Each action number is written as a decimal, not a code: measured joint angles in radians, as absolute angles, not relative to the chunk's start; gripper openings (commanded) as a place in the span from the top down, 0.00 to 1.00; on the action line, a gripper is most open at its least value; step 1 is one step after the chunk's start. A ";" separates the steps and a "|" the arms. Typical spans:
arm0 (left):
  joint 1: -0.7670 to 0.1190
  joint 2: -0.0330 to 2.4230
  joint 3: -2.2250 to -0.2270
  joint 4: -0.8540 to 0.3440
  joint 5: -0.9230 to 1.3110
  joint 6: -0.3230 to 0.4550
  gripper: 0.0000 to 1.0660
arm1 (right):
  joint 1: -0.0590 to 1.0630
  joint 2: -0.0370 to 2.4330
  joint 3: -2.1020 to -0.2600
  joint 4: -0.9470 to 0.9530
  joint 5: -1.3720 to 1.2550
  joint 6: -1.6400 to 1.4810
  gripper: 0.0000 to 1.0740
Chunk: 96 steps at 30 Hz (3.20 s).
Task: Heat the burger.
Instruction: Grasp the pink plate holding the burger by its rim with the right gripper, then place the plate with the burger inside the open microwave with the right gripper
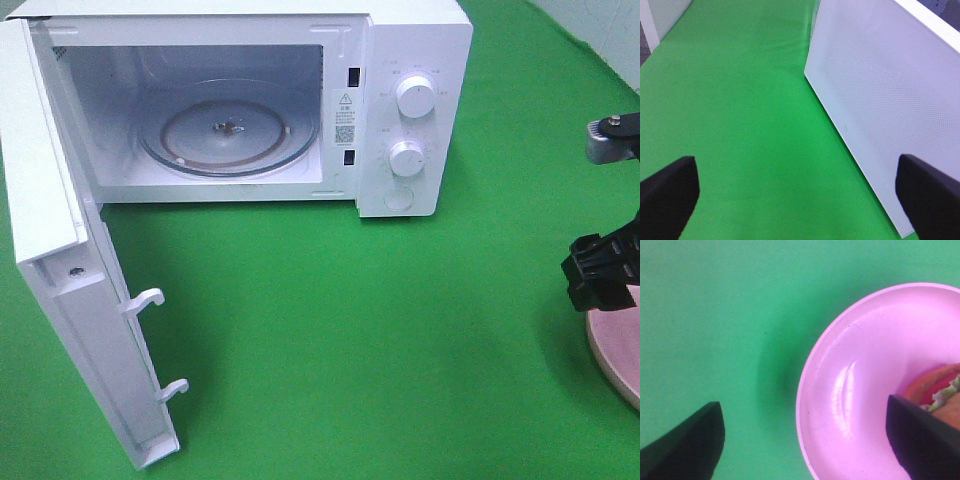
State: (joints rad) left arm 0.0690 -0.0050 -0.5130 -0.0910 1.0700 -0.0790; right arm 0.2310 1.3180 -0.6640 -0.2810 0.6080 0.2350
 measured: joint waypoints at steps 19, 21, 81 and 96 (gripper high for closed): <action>0.069 -0.005 -0.513 -0.091 1.070 -0.079 0.06 | 0.135 1.595 -0.664 -0.283 0.479 0.234 0.24; 0.069 -0.005 -0.513 -0.091 1.070 -0.079 0.06 | 0.135 1.612 -0.664 -0.282 0.471 0.234 0.25; 0.069 -0.005 -0.513 -0.092 1.070 -0.079 0.06 | 0.116 1.755 -0.678 -0.249 0.424 0.263 0.97; 0.069 -0.005 -0.513 -0.092 1.070 -0.079 0.06 | 0.131 1.737 -0.686 -0.273 0.473 0.302 1.00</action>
State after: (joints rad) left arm 0.0690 -0.0050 -0.5130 -0.0920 1.0700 -0.0790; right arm 0.1310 1.7370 -0.6860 -0.2730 0.4730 0.3020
